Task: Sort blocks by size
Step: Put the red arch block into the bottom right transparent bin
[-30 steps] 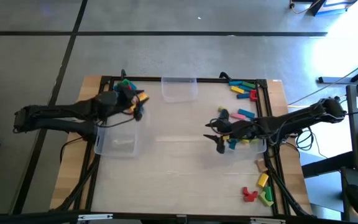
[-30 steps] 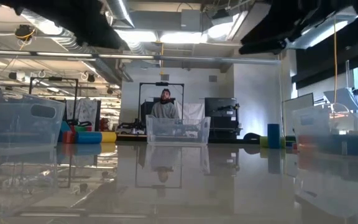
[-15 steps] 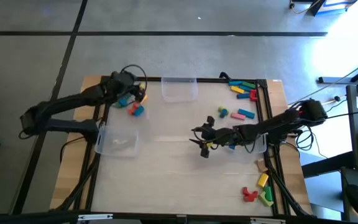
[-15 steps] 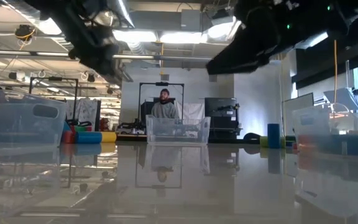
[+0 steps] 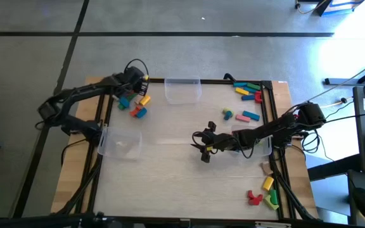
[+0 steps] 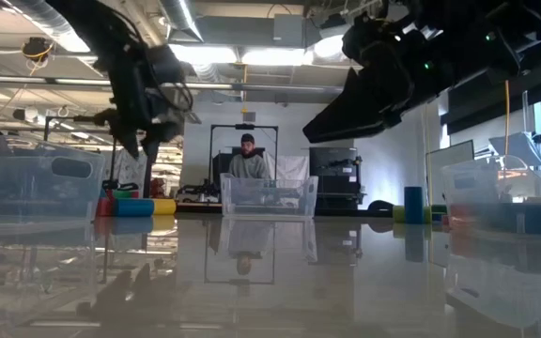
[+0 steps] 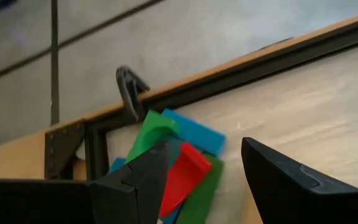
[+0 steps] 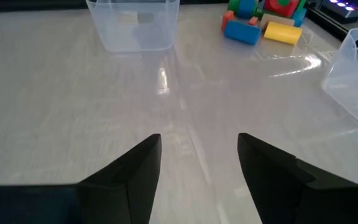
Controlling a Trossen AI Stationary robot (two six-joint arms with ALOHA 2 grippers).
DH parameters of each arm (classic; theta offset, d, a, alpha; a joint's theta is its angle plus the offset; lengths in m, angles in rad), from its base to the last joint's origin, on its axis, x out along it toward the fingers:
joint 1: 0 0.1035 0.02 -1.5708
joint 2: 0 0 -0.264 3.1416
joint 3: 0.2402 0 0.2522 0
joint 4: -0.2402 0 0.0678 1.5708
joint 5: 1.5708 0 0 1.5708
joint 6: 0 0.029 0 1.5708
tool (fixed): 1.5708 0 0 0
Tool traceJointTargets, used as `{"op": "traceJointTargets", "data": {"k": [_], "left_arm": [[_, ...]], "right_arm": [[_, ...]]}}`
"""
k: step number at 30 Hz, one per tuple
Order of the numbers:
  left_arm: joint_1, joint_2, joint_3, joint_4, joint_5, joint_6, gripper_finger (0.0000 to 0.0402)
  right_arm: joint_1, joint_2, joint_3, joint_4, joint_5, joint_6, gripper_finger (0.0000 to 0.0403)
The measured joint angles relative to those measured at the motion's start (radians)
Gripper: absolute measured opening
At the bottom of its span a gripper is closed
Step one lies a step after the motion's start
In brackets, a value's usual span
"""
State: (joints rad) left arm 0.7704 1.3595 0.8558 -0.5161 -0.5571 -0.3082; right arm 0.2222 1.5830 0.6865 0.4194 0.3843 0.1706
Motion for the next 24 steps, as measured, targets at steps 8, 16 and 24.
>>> {"op": "traceJointTargets", "data": {"k": [8, 16, 24], "left_arm": [[0.044, 0.120, 0.000, 0.028, 0.000, -0.066, 0.0198], [0.065, 0.212, -0.003, 0.053, 0.000, -0.122, 0.0198], [0.065, 0.277, -0.003, 0.068, 0.000, -0.125, 0.0198]], "right_arm": [[0.000, 0.000, 0.000, -0.001, 0.015, 0.007, 0.0215], [0.000, 0.000, 0.000, -0.002, 0.016, 0.010, 0.0215], [0.000, 0.000, 0.000, -0.002, 0.016, 0.028, 0.0215]]}}
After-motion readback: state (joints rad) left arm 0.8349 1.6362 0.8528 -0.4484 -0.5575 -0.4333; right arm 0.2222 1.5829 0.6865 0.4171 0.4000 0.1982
